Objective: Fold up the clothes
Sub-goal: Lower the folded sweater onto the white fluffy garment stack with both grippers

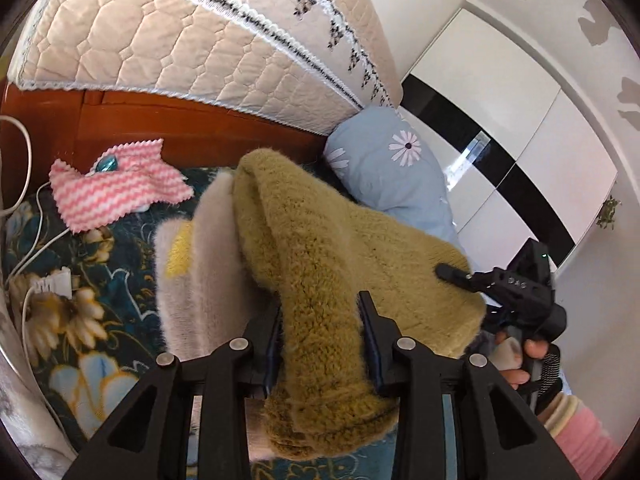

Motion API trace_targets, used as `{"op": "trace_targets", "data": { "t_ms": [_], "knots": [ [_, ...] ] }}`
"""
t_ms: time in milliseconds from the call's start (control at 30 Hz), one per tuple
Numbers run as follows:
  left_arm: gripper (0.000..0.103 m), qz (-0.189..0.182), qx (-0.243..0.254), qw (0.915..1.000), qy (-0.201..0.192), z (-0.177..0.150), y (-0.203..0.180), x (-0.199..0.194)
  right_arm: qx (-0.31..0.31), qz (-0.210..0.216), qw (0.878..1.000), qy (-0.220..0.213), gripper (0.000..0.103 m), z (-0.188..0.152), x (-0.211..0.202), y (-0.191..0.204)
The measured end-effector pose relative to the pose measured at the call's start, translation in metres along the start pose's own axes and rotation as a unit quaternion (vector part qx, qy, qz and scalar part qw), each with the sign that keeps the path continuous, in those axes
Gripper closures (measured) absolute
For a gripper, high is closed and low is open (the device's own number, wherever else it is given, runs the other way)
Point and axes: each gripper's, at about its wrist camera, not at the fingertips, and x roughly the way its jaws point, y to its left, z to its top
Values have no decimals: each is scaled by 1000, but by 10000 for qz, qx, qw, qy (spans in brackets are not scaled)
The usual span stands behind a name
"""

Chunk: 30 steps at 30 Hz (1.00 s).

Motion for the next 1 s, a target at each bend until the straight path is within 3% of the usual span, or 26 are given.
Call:
{"op": "trace_targets", "data": {
  "t_ms": [67, 167, 267, 400, 533, 600, 700, 833, 900, 1000],
  "knots": [
    [67, -98, 52, 9999, -29, 1, -8, -2, -14, 138, 9999, -95, 62, 7, -7, 5],
    [67, 113, 66, 9999, 100, -6, -6, 5, -128, 46, 9998, -137, 62, 11, -9, 10],
    [64, 111, -289, 9994, 162, -14, 12, 10, -47, -237, 9996, 148, 61, 3, 1, -1],
    [60, 51, -592, 9976, 366, -13, 20, 6, 149, -52, 9997, 186, 53, -1, -3, -13],
    [58, 287, -581, 9971, 394, -5, 13, -10, 124, -392, 9991, 44, 53, 9, -25, -11],
    [57, 509, -618, 9965, 249, 2, 11, -24, 120, -610, 9980, -65, 53, 14, -41, -9],
    [57, 556, -558, 9969, -45, 14, 0, -42, -94, -1022, 9944, -234, 52, 22, -62, 3],
    [57, 488, 101, 9987, 55, 19, -45, -32, -531, -1344, 9885, -456, 52, 22, -67, 37],
    [56, 753, 626, 9949, 261, 12, -64, -14, -821, -1191, 9890, -302, 52, 10, -52, 61],
    [56, 1224, 866, 9875, 476, -6, -58, 6, -1670, -1152, 9791, 163, 52, -17, -24, 93]
  ]
}}
